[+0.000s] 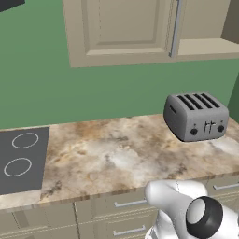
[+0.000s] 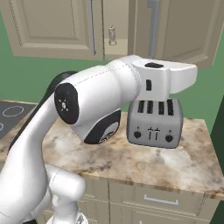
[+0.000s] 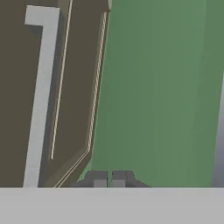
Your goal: Get the candle and the wine from the cabinet and move them to the dining counter.
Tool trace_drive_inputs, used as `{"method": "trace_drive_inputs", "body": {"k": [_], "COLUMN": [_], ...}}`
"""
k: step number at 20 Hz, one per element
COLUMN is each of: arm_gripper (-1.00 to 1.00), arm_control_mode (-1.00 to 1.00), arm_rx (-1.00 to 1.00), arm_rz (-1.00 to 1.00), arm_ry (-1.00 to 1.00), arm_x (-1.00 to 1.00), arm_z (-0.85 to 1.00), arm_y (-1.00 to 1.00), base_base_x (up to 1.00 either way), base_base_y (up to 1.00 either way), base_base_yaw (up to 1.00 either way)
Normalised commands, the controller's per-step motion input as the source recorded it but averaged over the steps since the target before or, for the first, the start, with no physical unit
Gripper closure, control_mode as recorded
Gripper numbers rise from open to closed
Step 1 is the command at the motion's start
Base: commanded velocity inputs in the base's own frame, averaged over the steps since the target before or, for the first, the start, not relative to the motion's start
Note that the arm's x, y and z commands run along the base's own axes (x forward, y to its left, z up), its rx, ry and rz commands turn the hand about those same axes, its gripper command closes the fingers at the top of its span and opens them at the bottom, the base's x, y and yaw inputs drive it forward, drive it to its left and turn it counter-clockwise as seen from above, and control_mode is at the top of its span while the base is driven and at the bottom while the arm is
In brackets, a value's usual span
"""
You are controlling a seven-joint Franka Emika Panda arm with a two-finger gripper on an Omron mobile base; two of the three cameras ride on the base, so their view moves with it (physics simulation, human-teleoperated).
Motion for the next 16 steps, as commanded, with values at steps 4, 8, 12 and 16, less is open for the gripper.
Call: {"method": "trace_drive_inputs", "body": {"k": [4,8,12,16], "arm_gripper": [1.0,1.0,-1.0,-1.0], "arm_control_mode": [-1.0,-1.0,-1.0,-1.0], "arm_rx": [0.0,0.0,0.0,-0.01], "arm_rz": [0.0,0.0,-0.06,-0.1], "arm_ry": [0.01,0.14,0.2,0.16], "arm_x": [-0.4,-0.87,-0.94,-0.64], "arm_z": [0.0,0.0,0.0,0.0], "arm_y": [0.29,0.8,1.0,1.0], "base_base_x": [0.0,0.0,0.0,0.0], "base_base_y": [0.0,0.0,0.0,0.0], "base_base_yaw": [0.0,0.0,0.0,0.0]}}
